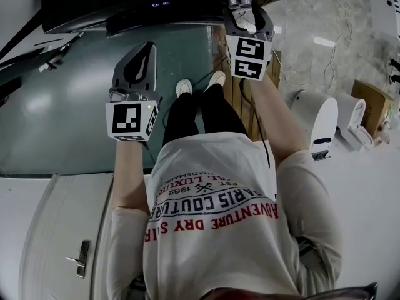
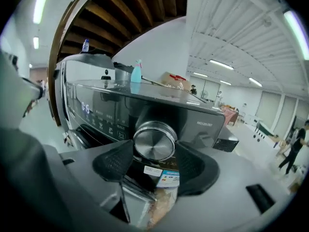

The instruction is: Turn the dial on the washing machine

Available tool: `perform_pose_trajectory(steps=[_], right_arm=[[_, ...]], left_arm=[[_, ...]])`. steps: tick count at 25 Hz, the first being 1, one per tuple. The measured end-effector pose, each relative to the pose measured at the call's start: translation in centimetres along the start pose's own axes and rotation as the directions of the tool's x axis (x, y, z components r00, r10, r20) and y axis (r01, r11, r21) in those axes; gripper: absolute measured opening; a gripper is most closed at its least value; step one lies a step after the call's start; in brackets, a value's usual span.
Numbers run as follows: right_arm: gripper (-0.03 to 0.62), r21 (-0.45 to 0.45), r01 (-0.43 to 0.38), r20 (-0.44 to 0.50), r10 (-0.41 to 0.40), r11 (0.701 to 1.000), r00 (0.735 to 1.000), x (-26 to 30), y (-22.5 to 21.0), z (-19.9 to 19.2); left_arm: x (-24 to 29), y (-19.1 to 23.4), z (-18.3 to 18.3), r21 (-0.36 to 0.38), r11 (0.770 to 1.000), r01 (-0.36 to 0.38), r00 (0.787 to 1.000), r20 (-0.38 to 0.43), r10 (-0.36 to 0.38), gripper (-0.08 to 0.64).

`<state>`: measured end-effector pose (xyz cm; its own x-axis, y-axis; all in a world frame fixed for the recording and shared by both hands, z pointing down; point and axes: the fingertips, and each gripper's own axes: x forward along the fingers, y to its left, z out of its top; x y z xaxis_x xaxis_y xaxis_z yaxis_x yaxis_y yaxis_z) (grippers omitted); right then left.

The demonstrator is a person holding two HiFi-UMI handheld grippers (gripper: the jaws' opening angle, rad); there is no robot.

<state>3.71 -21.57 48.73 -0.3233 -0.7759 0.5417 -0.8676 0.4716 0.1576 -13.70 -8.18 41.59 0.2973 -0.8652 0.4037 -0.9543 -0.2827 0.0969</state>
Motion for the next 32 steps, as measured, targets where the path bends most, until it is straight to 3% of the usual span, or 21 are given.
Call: perform_pose_trajectory(steps=[3,7,14,17,20,22,24,27,32], right_arm=[[0.288,0.152,-0.059,0.009,0.059,0.987,0.998,-0.1,-0.5,-0.3],[0.288,0.324,-0.129,0.046,0.121,0.937,0.992,-0.1,-0.7,-0.4],[0.288,0.337,-0.148,0.075,0.131,0.930,0.989,-0.1,-0.7,-0.3],[0.293,0.237,-0.107,0.116,0.081,0.966,0.990,-0.8,-0.7,0.3],[0.302,0.014,-0.029,0.137,0.027,0.999,0.990,-1.5,-0.3,1.0],[0.302,-0.130,0.014,0.142,0.004,0.991,0.990,-1.6,0.0,1.2],[0.302,-0.219,0.038,0.142,-0.006,0.975,0.990,-1.4,0.3,0.9],[0.302,-0.226,0.023,0.128,0.007,0.974,0.992,-0.7,0.6,0.5],[0.287,-0.265,0.069,0.113,-0.040,0.962,0.993,-0.3,0.4,0.5]], left_arm=[[-0.2,-0.2,0.0,0.009,1.000,0.002,1.000,-0.001,-0.002,0.015],[-0.3,-0.2,-0.1,0.011,1.000,0.001,1.000,-0.007,-0.001,0.015],[-0.3,-0.4,-0.6,0.014,1.000,0.005,1.000,-0.017,-0.005,0.015],[-0.4,-0.4,-0.6,0.016,1.000,0.008,1.000,-0.018,-0.007,0.015],[-0.4,-0.4,-0.6,0.018,1.000,0.012,1.000,-0.014,-0.011,0.015],[-0.4,-0.5,-0.5,0.019,1.000,0.014,1.000,-0.012,-0.013,0.015],[-0.4,-0.6,-0.5,0.021,1.000,0.014,1.000,-0.013,-0.014,0.015],[-0.5,-0.7,-0.9,0.017,1.000,0.014,1.000,-0.021,-0.014,0.015],[-0.8,-1.1,-1.6,0.011,1.000,0.016,0.999,-0.036,-0.016,0.015]])
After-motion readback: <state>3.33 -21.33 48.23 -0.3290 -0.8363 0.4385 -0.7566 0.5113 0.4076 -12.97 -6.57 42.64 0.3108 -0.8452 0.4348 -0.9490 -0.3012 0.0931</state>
